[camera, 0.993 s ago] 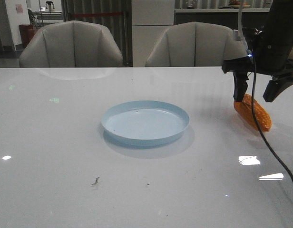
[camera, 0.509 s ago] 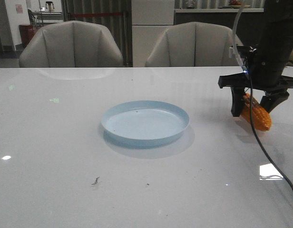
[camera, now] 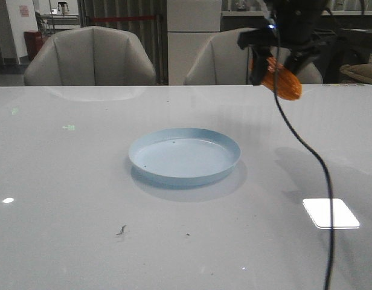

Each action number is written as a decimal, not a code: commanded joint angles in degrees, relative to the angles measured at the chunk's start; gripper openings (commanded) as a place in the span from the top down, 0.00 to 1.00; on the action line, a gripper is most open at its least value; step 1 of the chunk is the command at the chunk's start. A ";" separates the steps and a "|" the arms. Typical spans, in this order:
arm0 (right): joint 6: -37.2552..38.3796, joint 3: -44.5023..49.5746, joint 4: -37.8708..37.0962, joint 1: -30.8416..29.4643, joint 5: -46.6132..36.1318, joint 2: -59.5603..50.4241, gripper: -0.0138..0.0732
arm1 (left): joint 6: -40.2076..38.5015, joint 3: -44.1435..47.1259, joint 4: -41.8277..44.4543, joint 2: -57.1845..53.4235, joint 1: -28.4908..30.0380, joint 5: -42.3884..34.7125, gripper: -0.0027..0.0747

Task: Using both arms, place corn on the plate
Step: 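Carry the corn cob over the plate and lower it, then open the right gripper and lift it away from the corn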

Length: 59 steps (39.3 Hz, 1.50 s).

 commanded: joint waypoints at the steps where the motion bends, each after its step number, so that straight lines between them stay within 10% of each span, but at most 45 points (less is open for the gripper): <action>1: -1.46 -4.50 0.61 3.25 -0.37 -3.67 0.59 | 0.08 -1.58 -0.98 -1.10 0.11 -4.90 0.49; 30: -1.61 -4.87 0.72 16.45 3.45 6.61 0.58 | 0.08 -1.58 -0.98 -1.10 0.11 -4.80 0.49; 42: -1.66 -4.87 1.83 16.45 3.27 8.79 0.17 | 0.08 -1.58 -0.98 -1.10 0.11 -4.80 0.49; 59: 2.71 -20.41 -1.45 13.21 11.10 1.01 0.16 | 0.08 -1.58 -0.83 -1.10 0.11 -4.62 0.49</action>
